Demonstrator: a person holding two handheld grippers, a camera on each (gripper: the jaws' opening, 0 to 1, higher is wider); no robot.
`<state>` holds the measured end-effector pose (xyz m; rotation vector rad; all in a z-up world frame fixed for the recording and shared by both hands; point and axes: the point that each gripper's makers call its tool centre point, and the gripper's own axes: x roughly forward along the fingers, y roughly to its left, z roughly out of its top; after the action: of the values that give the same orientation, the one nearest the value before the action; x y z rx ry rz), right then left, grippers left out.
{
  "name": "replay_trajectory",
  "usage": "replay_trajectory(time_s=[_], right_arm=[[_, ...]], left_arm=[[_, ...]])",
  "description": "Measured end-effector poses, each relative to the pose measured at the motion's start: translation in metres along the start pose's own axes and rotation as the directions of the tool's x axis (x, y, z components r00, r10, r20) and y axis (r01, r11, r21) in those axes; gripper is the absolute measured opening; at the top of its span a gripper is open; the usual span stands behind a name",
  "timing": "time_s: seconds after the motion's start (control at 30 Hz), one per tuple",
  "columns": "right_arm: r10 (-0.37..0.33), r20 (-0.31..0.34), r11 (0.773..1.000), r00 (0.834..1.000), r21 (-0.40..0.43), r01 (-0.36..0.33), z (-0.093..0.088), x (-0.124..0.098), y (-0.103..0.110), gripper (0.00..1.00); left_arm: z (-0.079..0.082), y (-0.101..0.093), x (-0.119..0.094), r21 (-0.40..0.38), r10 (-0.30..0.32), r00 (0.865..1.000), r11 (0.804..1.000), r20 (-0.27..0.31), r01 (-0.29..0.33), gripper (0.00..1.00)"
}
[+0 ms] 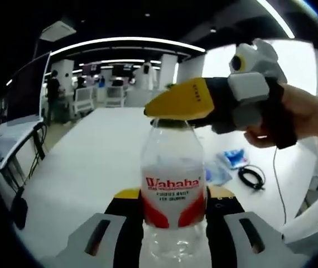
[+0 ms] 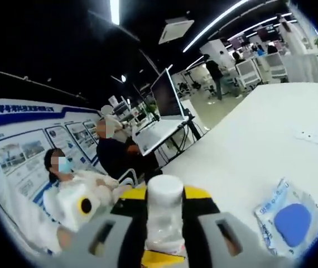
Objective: Arrange the tabletop items into an orderly group along one side of the table until the central work area is clear of visible clutter.
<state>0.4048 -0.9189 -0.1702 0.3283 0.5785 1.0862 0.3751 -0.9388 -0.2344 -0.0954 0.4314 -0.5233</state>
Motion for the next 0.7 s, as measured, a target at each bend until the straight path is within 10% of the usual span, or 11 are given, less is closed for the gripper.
replay_trajectory(time_s=[0.23,0.7], right_arm=[[-0.047,-0.003,0.999,0.999,0.005,0.047,-0.006,-0.005,-0.014,0.2],[-0.045,0.069,0.994,0.997,0.107,0.038,0.008,-0.018,-0.026,0.21]], left_arm=[[0.004,-0.002,-0.004,-0.004,-0.024,1.0,1.0,0.006,0.024,0.94],[-0.016,0.022,-0.046,-0.019,-0.009,1.0,1.0,-0.012,0.009,0.96]])
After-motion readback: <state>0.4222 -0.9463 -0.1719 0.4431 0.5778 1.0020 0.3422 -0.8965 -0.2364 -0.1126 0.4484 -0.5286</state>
